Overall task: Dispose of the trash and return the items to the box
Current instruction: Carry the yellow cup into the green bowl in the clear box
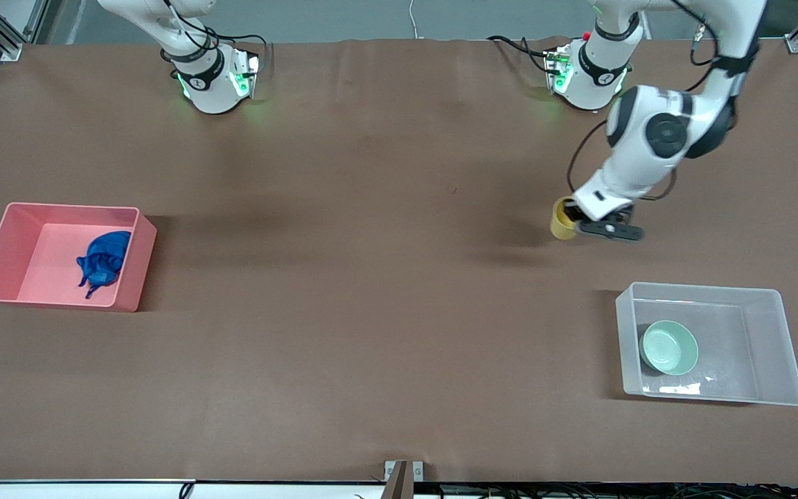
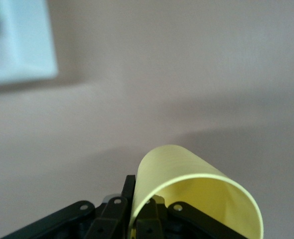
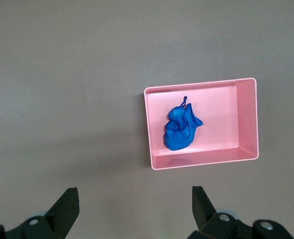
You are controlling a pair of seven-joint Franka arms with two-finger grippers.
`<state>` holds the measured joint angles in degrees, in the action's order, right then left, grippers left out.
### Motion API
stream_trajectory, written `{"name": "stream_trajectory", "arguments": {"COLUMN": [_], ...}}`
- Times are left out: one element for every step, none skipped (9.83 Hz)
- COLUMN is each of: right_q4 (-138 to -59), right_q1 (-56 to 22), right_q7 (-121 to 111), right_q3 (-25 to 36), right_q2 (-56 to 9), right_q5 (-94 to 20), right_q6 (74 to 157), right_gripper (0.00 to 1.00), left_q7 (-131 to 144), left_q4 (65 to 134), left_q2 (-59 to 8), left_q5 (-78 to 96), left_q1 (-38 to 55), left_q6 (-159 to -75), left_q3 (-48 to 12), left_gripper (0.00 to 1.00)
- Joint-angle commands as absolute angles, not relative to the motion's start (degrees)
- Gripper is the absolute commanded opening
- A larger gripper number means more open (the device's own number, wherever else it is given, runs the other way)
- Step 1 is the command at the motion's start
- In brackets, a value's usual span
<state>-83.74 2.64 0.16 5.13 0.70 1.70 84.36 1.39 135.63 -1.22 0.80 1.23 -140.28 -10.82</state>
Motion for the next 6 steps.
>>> {"name": "stream_trajectory", "arguments": {"right_q4": [-83.1, -83.1, -83.1, -83.1, -83.1, -83.1], "right_q1": [2.5, 2.6, 2.6, 2.6, 2.6, 2.6], "right_q7": [1.2, 1.2, 1.1, 1.1, 1.1, 1.1], "right_q3": [5.1, 5.1, 5.1, 5.1, 5.1, 5.1], "right_q2": [0.5, 0.5, 0.5, 0.5, 0.4, 0.4], "right_q5": [1.8, 1.7, 1.8, 1.8, 1.8, 1.8], "right_q6": [84.1, 84.1, 84.1, 84.1, 84.1, 84.1], "right_gripper": [1.0, 1.0, 1.0, 1.0, 1.0, 1.0], "left_q7": [-5.5, -6.1, -7.3, -9.0, -9.4, -9.5], "left_q4": [119.4, 111.0, 102.4, 95.4, 89.4, 86.0], "left_q2": [-9.7, -15.3, -21.8, -27.5, -32.6, -36.8], "left_q5": [1.5, 1.4, 1.4, 1.6, 2.5, 3.2], "left_q1": [0.6, 0.5, 0.4, 0.1, -1.0, -1.1], "left_q6": [-134.9, -132.7, -131.1, -130.1, -129.0, -129.0], "left_q3": [-3.5, -1.5, 0.9, 2.4, 2.8, 3.2], "left_gripper": [0.0, 0.0, 0.0, 0.0, 0.0, 0.01]}}
